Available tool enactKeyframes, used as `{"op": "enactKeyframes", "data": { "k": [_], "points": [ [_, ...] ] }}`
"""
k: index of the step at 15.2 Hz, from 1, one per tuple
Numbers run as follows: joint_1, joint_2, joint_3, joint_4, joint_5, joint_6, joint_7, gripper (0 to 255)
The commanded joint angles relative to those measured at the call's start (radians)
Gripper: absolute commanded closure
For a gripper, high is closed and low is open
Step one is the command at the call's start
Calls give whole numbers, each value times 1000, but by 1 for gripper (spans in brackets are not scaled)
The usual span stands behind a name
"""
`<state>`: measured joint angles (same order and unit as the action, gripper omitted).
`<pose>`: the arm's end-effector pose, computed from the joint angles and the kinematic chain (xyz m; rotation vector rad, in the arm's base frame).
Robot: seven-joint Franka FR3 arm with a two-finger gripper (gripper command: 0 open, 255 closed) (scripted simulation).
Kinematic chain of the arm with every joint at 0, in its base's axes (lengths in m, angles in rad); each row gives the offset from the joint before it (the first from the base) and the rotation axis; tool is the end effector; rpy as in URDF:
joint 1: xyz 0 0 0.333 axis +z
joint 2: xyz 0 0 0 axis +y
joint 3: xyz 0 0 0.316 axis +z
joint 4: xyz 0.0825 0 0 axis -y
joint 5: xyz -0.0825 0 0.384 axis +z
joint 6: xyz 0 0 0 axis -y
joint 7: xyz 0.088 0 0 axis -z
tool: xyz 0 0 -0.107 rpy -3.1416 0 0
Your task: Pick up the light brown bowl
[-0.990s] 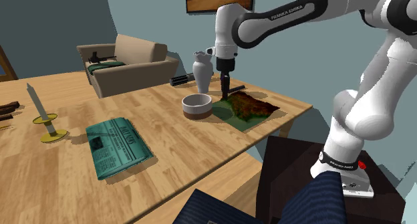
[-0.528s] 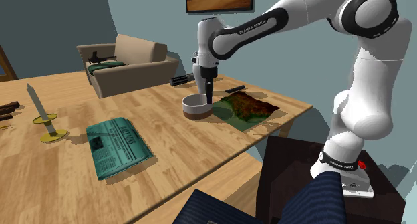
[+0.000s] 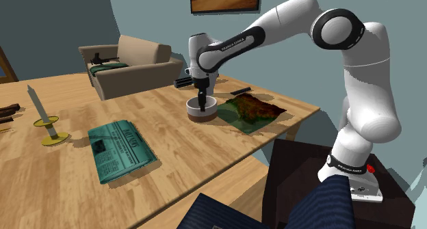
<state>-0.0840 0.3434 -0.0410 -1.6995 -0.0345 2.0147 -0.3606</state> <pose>0.6435 -0.0805 0.3924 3.0795 0.3917 -0.0589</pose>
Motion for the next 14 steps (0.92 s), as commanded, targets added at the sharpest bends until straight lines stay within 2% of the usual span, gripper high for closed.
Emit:
{"op": "enactKeyframes", "data": {
  "k": [1, 8, 9, 14],
  "points": [
    [0, 17, 0, -4, 0, 21, 2, 0],
    [0, 40, 0, -33, 0, 73, 3, 0],
    [0, 41, 0, -32, 0, 73, 3, 255],
    [0, 41, 0, -32, 0, 73, 3, 255]
  ]
}}
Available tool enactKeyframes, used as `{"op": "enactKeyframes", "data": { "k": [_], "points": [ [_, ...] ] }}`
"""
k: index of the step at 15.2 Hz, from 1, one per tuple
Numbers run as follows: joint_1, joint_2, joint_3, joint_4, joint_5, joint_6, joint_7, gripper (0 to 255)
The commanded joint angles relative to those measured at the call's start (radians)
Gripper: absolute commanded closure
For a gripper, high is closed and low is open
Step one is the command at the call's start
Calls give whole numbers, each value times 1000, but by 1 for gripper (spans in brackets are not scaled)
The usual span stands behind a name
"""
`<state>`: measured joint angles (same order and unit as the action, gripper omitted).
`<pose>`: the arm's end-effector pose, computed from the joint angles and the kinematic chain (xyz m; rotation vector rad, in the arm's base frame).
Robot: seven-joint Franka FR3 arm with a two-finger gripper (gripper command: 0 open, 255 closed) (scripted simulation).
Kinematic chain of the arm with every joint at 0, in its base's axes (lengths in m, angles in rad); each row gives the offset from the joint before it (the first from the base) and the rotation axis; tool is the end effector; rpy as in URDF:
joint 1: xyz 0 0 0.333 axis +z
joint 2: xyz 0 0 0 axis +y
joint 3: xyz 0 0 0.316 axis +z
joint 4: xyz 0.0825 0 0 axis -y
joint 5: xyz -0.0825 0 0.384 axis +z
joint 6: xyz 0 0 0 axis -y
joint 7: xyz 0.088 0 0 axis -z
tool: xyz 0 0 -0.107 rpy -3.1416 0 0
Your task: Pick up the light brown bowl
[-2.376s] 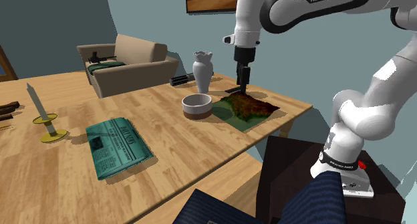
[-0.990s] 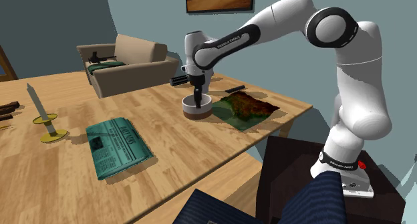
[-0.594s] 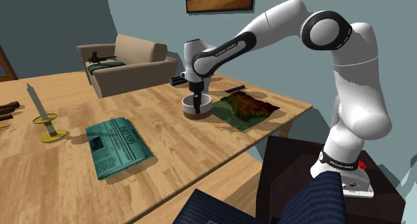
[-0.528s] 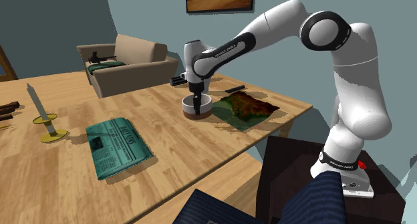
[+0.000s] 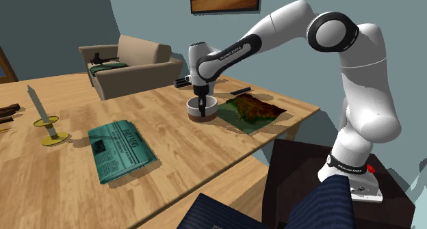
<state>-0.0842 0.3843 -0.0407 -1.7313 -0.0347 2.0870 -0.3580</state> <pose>0.6460 -0.0805 0.3573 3.0790 0.3922 -0.0596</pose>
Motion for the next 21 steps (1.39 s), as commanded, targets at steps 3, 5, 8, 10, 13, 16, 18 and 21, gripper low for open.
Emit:
{"op": "enactKeyframes", "data": {
  "k": [3, 5, 8, 10, 13, 16, 18, 21],
  "points": [
    [0, 0, 0, 0, 0, 0, 0, 255],
    [0, -6, 0, 5, 0, -10, 0, 255],
    [1, -21, 0, 24, 0, -45, -1, 255],
    [1, -31, 0, 38, 0, -68, -2, 255],
    [1, -43, 0, 61, 0, -104, -3, 255],
    [1, -54, 0, 86, 0, -140, -4, 255],
    [1, -61, 0, 104, 0, -164, -5, 255],
    [1, -64, 0, 115, 0, -178, -5, 255]
  ]
}}
